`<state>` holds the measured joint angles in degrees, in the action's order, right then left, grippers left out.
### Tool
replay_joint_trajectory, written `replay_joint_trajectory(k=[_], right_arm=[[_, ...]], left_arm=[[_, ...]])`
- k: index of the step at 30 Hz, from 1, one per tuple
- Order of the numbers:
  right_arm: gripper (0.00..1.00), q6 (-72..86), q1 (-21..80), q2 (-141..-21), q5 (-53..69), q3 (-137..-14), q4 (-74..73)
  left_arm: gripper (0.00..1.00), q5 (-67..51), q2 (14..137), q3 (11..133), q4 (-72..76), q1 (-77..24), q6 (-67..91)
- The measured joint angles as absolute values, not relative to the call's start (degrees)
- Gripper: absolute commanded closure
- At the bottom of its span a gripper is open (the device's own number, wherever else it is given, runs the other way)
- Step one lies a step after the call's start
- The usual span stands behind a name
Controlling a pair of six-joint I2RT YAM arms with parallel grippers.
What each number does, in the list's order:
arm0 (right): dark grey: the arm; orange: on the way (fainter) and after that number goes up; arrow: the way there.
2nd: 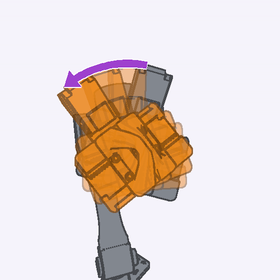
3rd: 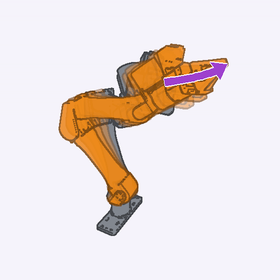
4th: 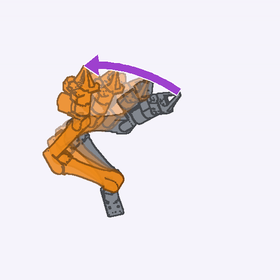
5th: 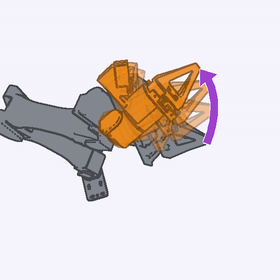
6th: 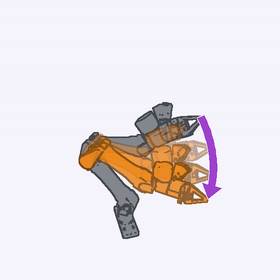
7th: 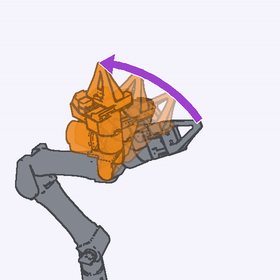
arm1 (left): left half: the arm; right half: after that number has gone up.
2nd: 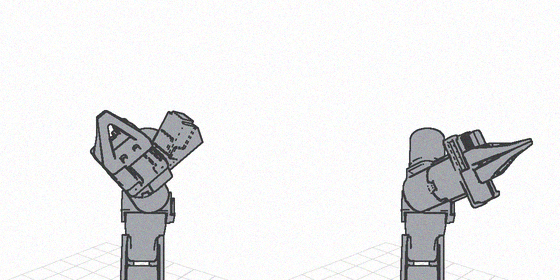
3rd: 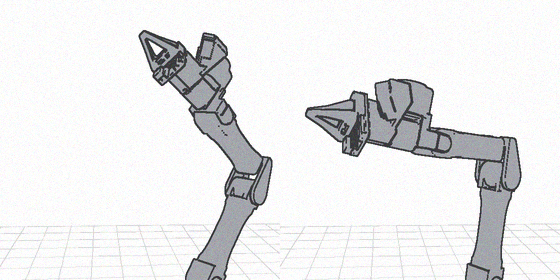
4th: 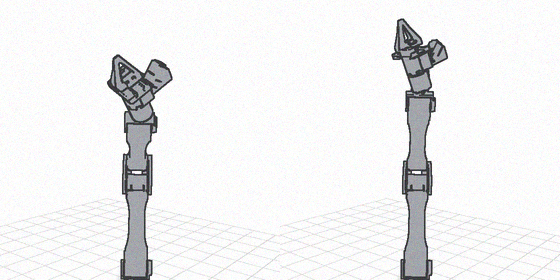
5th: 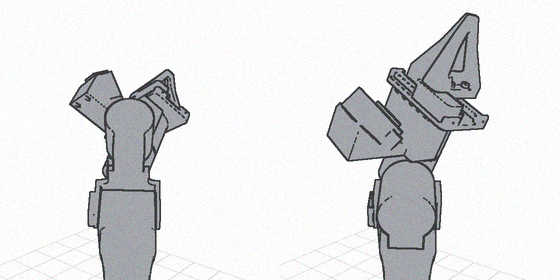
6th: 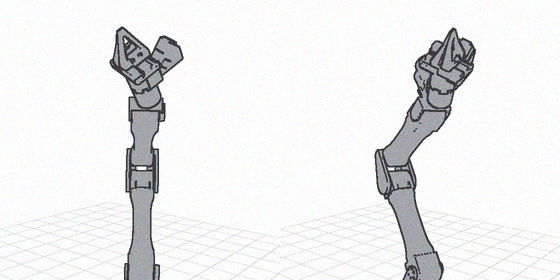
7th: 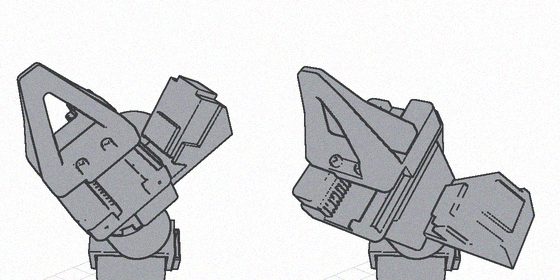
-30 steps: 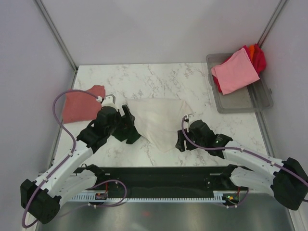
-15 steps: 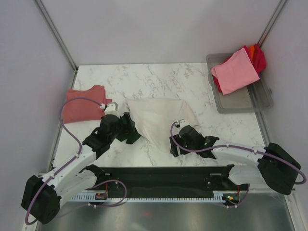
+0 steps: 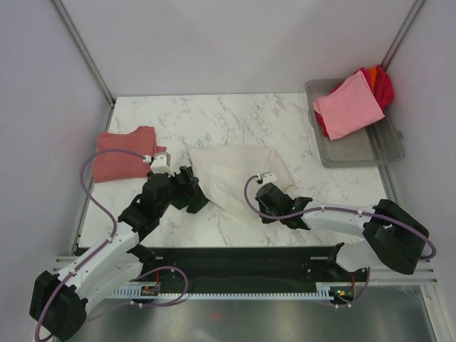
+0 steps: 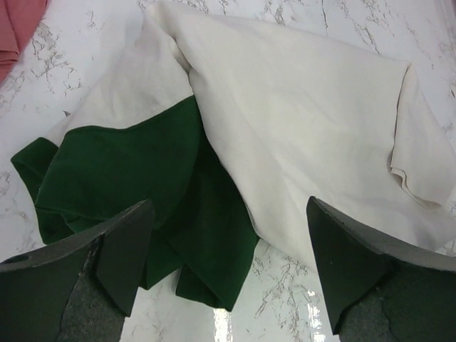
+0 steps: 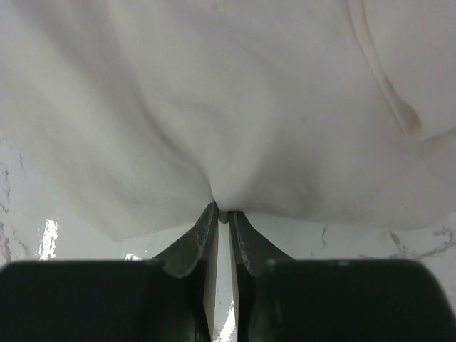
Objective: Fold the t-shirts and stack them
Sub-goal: Flatten the tshirt out
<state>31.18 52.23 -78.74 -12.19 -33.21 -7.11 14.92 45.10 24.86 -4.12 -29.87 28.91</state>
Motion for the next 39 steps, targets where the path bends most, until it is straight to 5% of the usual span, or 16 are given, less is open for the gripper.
replay_joint_trajectory(k=[3,23,26,33,39], right_arm=[[1.0,31.6,52.3,-78.1,-12.9,-33.4,-8.6],[1.0,32.0,52.3,-53.5,-13.6,-39.3,-30.6],[0.93,32.3,52.3,-52.4,-13.4,-39.3,-32.2],[0.44,32.4,52.3,-54.7,-12.6,-39.3,-31.9],[0.39,31.4,52.3,-60.0,-9.3,-38.8,-28.7]], left_arm=[[0.05,14.9,45.1,24.9,-4.1,-29.9,28.8],[0.07,13.1,46.4,24.8,-3.5,-29.9,28.3],[0.07,12.8,46.7,24.8,-2.9,-29.9,28.1],[0.08,11.3,48.4,24.8,-2.8,-29.9,27.9],[0.08,9.9,50.0,24.8,-1.6,-29.9,27.6]])
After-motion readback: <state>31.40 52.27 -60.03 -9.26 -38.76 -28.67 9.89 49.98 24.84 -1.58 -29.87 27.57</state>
